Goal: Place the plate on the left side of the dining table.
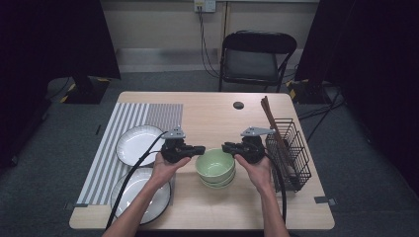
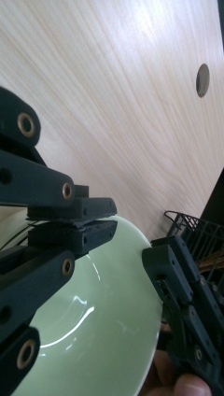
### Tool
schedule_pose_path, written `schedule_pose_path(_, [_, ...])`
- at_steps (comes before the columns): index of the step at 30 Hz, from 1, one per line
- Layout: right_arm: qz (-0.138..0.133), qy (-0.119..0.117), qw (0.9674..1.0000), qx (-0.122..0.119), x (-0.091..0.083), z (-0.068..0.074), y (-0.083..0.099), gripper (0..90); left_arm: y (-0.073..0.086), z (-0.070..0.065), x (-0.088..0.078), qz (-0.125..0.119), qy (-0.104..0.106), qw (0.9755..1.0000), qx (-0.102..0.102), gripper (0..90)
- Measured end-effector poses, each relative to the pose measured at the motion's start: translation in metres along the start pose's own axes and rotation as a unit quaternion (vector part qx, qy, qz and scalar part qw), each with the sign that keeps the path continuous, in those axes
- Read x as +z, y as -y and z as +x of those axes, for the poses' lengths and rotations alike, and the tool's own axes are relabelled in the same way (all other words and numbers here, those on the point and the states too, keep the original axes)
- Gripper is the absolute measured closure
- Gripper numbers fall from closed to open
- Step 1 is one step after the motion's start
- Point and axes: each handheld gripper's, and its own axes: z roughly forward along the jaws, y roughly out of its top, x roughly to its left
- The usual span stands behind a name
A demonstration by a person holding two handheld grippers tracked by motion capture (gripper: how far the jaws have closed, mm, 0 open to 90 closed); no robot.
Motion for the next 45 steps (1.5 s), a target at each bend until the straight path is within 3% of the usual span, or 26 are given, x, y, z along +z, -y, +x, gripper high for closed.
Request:
schedule_pose_path(2, [-0.006,-0.008,0.9999,0.004,0.002,0.000,0.001,86.2,0.001,0.000,0.000,-0.004,0.000,1.0000,-0.004,87.6])
schedule_pose_path(5, [-0.008,-0.010,0.9999,0.004,0.002,0.000,0.002,86.6,0.003,-0.002,0.004,0.007,-0.002,1.0000,0.007,84.7])
schedule_pose_path(9, [-0.014,-0.015,0.9997,0.011,0.002,-0.002,0.004,86.8,0.002,-0.004,0.004,0.008,-0.006,0.9999,0.005,84.7])
schedule_pose_path(12, [-0.017,-0.016,0.9996,0.015,0.002,-0.003,0.006,86.6,0.001,-0.005,0.001,0.007,-0.005,0.9999,0.011,83.6])
schedule_pose_path(15, [-0.017,-0.015,0.9996,0.015,0.002,-0.004,0.008,85.9,-0.002,-0.012,-0.007,-0.002,-0.005,0.9995,0.032,76.6])
schedule_pose_path(23, [-0.017,-0.014,0.9996,0.015,0.005,-0.002,0.009,85.2,-0.009,-0.036,-0.020,-0.007,0.043,0.9977,0.053,66.3])
schedule_pose_path(26, [-0.019,-0.017,0.9995,0.017,0.005,-0.003,0.009,85.2,-0.014,-0.050,-0.023,-0.010,0.073,0.9952,0.065,66.0])
schedule_pose_path(28, [-0.021,-0.017,0.9994,0.019,0.005,-0.003,0.010,84.9,-0.015,-0.059,-0.022,0.002,0.081,0.9932,0.083,65.4])
schedule_pose_path(32, [-0.020,-0.014,0.9996,0.017,0.006,-0.002,0.011,84.2,-0.012,-0.073,-0.017,0.011,0.106,0.9904,0.088,63.1])
schedule_pose_path(35, [-0.017,-0.009,0.9997,0.011,0.006,-0.001,0.010,84.1,-0.012,-0.074,-0.013,0.020,0.099,0.9905,0.093,62.9])
schedule_pose_path(38, [-0.015,-0.009,0.9998,0.012,0.007,0.000,0.009,84.0,-0.010,-0.072,-0.008,0.018,0.113,0.9899,0.085,63.2])
schedule_pose_path(45, [-0.017,-0.011,0.9997,0.013,0.008,-0.001,0.010,83.7,-0.008,-0.079,0.004,0.039,0.123,0.9867,0.099,68.5])
